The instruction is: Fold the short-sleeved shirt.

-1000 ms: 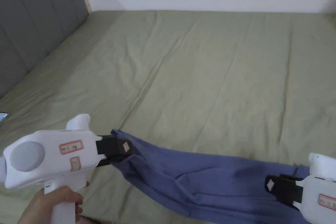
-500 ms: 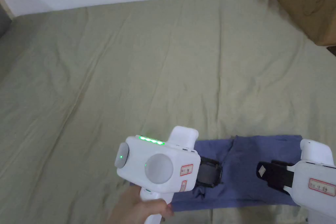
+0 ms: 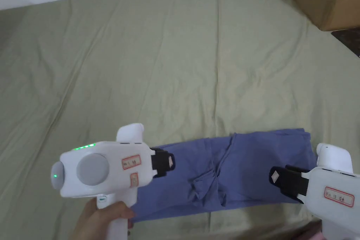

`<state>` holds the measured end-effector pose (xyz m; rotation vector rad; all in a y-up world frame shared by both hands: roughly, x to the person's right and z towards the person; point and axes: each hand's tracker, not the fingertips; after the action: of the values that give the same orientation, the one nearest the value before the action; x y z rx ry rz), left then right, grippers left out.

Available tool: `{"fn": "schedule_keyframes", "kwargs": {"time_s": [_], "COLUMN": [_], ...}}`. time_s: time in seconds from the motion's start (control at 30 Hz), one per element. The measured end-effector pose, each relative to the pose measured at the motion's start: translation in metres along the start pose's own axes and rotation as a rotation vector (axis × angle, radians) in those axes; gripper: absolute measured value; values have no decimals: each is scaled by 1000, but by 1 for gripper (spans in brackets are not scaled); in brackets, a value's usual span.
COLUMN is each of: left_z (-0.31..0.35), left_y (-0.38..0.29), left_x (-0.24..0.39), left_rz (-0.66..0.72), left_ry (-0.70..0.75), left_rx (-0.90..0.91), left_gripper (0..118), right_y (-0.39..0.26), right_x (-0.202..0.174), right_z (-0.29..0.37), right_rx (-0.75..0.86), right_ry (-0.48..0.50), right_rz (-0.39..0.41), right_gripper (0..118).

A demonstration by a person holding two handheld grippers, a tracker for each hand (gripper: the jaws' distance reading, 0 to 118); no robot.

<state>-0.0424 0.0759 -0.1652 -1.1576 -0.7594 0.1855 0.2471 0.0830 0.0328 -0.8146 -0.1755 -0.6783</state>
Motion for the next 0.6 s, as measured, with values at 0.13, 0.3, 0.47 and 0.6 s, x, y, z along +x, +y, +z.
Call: {"fn": "schedule_keyframes", "kwargs": {"time_s": [0.13,0.3,0.47,0.6], "left_z": [-46,-55,-67,-58], "left_y": [-25,-41,-40,-39], "left_x": [14,42,49,39], "left_rz": [-73,-102,-78,27], "left_ry": [10,-111,-197,-349], "left_rx": [-155,-163,-193,-169], "left_gripper": [0,0,0,0], "right_y": [-1,-2,-3,-4], "right_x": [-4,4,8,6], "right_z": [-3,-1,-4,0], "right_rx": [-13,-13,-37,-34], "right_ry": [29,26,1,1], "right_rz": [-1,1,18,11], "right_gripper": [0,0,0,0]}}
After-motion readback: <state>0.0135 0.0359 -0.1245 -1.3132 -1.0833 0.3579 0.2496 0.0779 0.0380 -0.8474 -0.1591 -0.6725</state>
